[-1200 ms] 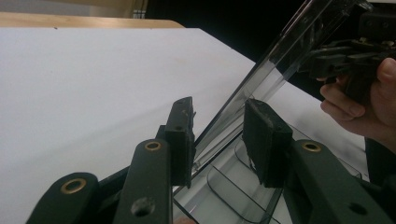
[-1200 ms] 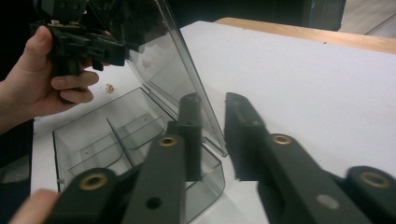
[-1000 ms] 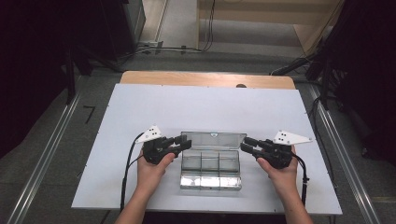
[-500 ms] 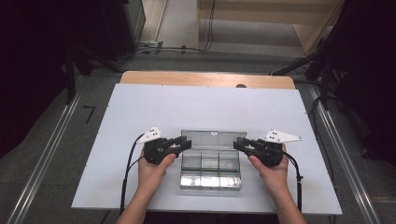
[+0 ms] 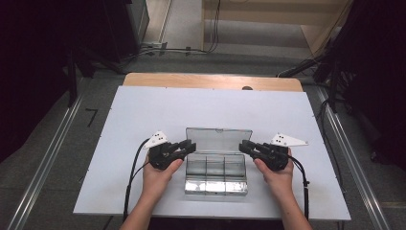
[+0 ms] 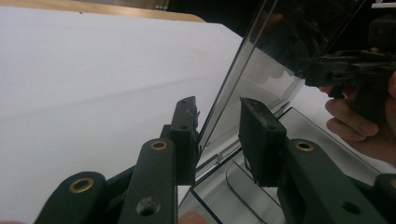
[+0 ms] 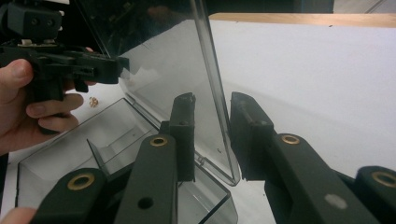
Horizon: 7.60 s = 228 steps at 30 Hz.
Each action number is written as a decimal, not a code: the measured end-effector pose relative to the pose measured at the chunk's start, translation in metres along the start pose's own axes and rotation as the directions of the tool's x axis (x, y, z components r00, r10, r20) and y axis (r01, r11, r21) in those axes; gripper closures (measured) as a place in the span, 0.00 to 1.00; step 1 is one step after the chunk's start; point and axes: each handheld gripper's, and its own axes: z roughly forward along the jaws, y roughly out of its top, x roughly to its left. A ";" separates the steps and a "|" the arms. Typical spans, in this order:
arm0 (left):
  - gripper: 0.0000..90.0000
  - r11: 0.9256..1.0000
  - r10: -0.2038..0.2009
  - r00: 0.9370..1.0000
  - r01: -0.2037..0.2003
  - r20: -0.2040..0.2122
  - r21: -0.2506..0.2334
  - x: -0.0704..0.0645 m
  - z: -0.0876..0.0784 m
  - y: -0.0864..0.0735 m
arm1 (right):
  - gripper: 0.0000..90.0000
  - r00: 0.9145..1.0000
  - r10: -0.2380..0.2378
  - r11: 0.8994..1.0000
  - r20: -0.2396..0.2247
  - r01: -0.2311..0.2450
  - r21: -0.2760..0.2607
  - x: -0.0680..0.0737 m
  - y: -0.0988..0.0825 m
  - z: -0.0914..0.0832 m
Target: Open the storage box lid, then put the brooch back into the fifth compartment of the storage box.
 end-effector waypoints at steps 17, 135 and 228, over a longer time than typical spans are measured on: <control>0.81 0.998 -0.057 0.997 0.057 -0.055 -0.009 0.002 0.006 0.000 | 0.81 0.996 0.035 0.999 0.082 -0.032 -0.033 -0.001 -0.003 0.009; 0.01 0.991 -0.080 0.993 0.089 -0.086 0.102 0.005 -0.004 0.003 | 0.17 0.994 0.070 0.998 0.084 -0.069 -0.014 -0.008 -0.010 -0.008; 0.75 0.923 0.002 0.982 0.070 -0.187 0.379 0.065 -0.115 -0.012 | 0.00 0.967 -0.007 1.000 0.255 0.014 -0.025 -0.041 -0.058 -0.135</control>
